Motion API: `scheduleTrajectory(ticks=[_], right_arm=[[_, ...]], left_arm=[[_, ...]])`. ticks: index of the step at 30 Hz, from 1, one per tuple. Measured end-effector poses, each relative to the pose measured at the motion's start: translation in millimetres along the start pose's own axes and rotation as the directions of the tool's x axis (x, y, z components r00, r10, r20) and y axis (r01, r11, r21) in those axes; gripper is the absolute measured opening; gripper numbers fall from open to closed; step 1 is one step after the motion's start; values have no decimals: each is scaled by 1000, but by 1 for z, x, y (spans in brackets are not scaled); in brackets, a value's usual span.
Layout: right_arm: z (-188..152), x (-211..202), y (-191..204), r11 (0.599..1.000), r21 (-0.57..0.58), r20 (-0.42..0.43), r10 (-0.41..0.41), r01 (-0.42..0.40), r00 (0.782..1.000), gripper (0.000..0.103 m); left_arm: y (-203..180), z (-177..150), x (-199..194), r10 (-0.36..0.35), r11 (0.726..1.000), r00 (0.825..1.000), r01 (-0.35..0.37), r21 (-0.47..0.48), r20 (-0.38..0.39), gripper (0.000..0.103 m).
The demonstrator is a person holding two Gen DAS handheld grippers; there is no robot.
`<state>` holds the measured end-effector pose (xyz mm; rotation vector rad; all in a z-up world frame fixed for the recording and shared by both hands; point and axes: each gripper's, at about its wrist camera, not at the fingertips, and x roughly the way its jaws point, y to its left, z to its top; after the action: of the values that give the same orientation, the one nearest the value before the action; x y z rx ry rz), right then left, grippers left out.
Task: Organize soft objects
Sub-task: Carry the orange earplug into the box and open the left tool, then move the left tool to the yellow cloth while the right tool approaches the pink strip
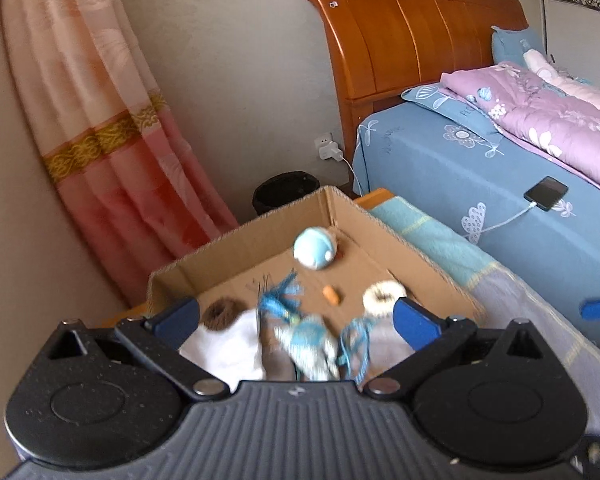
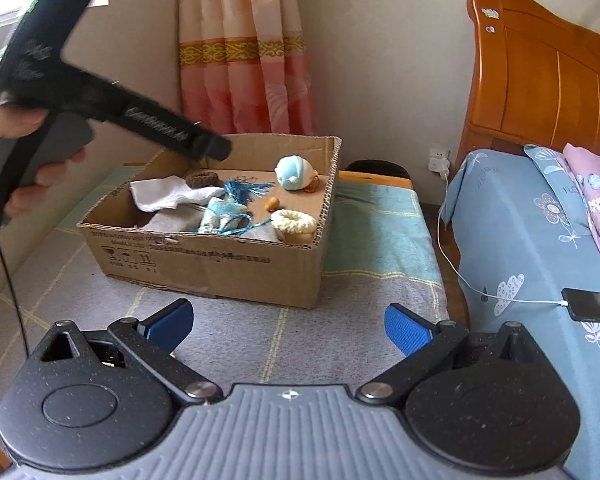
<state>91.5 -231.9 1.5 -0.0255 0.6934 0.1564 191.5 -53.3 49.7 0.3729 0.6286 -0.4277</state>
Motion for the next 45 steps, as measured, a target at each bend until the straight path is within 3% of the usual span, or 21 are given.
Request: scheduleTrajectory(ticks=[10, 18, 26, 37, 45], right_arm=[[-10, -19, 7, 1000, -15, 21, 16, -16, 1000, 103], [-28, -22, 11, 997, -65, 9, 48, -48, 999, 103], [-62, -10, 14, 991, -105, -63, 70, -77, 996, 103], [-83, 9, 14, 995, -62, -147, 67, -77, 987, 103], [-81, 15, 12, 996, -46, -156, 65, -73, 986, 103]], left_arm=[[-7, -69, -51, -23, 996, 999, 20, -90, -28, 102], [-30, -113, -63, -19, 989, 999, 12, -149, -45, 102], [-48, -148, -56, -99, 981, 993, 85, -173, -68, 102], [-48, -167, -31, -172, 962, 979, 143, -232, -108, 102], [-50, -171, -14, -141, 970, 977, 103, -220, -161, 102]])
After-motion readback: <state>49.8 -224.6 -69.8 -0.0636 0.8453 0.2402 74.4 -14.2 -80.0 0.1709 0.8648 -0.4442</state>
